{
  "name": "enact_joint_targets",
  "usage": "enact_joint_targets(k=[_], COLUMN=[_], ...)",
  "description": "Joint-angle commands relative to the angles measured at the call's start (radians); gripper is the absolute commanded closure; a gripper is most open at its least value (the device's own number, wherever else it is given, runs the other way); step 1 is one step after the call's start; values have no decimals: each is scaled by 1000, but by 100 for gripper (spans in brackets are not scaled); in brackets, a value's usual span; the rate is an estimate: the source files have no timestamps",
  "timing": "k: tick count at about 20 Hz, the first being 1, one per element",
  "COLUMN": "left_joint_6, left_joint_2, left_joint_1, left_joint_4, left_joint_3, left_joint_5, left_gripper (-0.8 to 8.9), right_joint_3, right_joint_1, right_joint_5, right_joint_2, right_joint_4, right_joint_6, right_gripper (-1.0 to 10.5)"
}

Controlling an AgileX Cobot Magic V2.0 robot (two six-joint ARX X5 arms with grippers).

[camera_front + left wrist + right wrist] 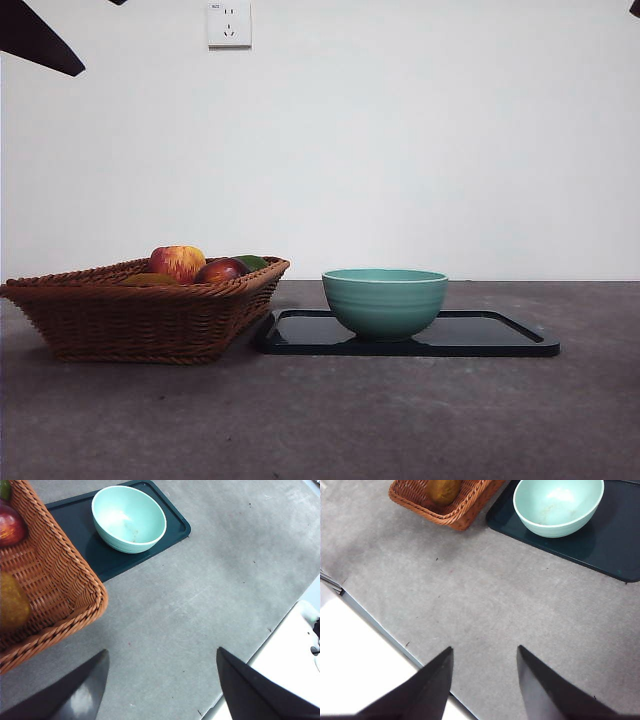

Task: Pick up the wifruite, put it on the bowl, pick up the plate, put it on desk

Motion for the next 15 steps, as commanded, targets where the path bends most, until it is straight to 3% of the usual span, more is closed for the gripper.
enact_joint_targets(k=[1,5,10,15], left_joint_6=[16,16,16,16], left_joint_2=[6,6,6,6], left_joint_1=[-5,-5,-5,-5], left_joint_4=[8,8,9,10], left_joint_3=[11,11,11,11], left_joint_5=[9,9,9,9], left_gripper=[470,470,470,470], right_joint_3=[8,8,13,114], right_joint_1=[5,5,4,-4], right_joint_5=[0,0,10,137], right_joint_2=[6,6,36,220], right_joint_4=[7,8,134,203], right_joint_6=[-8,12,167,189], right_gripper=[743,743,693,677])
